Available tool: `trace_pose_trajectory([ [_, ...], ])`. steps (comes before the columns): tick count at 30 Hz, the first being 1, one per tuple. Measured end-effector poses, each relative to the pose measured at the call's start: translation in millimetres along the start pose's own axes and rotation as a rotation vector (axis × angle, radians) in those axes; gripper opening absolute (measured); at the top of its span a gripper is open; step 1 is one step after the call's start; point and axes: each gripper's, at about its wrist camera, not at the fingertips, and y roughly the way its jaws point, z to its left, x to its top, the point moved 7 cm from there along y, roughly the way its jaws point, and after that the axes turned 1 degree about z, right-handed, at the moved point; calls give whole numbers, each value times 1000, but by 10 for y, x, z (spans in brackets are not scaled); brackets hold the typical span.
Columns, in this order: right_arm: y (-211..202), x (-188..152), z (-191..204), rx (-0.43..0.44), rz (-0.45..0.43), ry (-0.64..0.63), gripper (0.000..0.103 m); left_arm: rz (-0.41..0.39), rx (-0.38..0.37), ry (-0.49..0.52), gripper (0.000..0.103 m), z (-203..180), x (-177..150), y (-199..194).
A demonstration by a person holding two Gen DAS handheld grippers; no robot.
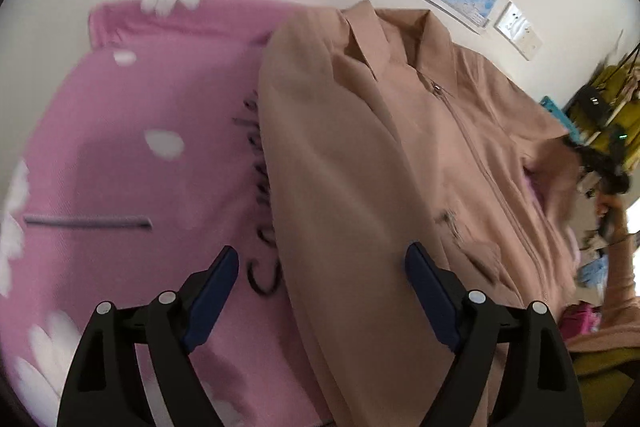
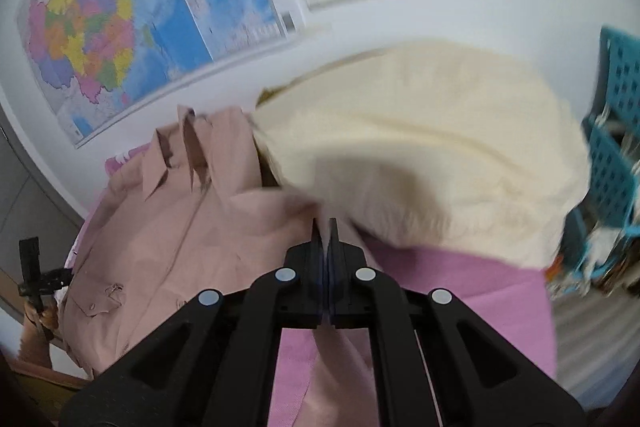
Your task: Fold large clothes
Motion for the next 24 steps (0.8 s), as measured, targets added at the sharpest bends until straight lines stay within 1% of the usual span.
trace_pose_trajectory([
  [1,34,-67,-52,21,5,26,4,6,-41,-7,81,-17,-55,22],
  [3,65,-141,-81,44,11,55,5,24,-60,-22,53,-12,-129,87],
  [4,78,-185,-90,48,12,61,5,26,-47,-24,23,-22,-143,118],
  [5,91,-204,-85,53,13,65,5,16,-10,-24,3,5,-124,106],
  [6,99,-219,-76,59,14,69,5,2,30,-25,4,37,-84,67],
  [8,74,-231,-72,54,5,65,5,-70,151,-35,3,148,124,-181],
  [9,59,-228,-70,50,-3,64,5,-92,190,-45,3,210,219,-296],
  [11,22,-195,-60,52,-22,66,5,-159,327,-64,3,375,477,-644],
  [12,11,-182,-53,53,-30,65,5,-176,393,-60,3,425,553,-739],
  [13,3,-179,-47,50,-35,62,6,-188,484,-58,6,489,648,-830],
  [15,20,-197,-40,35,-35,59,8,-174,627,-55,24,576,737,-862],
  [16,34,-205,-36,33,-31,59,11,-157,797,-30,47,647,750,-848],
  [17,47,-219,-33,24,-31,64,26,-151,891,-3,63,662,747,-821],
  [18,50,-223,-30,15,-33,68,48,-140,936,14,66,673,739,-774],
  [19,37,-227,-15,2,-43,69,54,-125,907,-5,66,670,690,-708],
  [20,16,-231,10,-10,-48,64,55,-117,834,-33,66,644,641,-671],
  [21,-26,-233,55,-16,-55,53,55,-118,724,-54,66,576,593,-640],
  [22,-78,-232,99,-15,-71,42,55,-148,529,-59,66,398,531,-629],
  [24,-230,-235,210,-19,-116,14,55,-174,380,-57,67,216,460,-646],
])
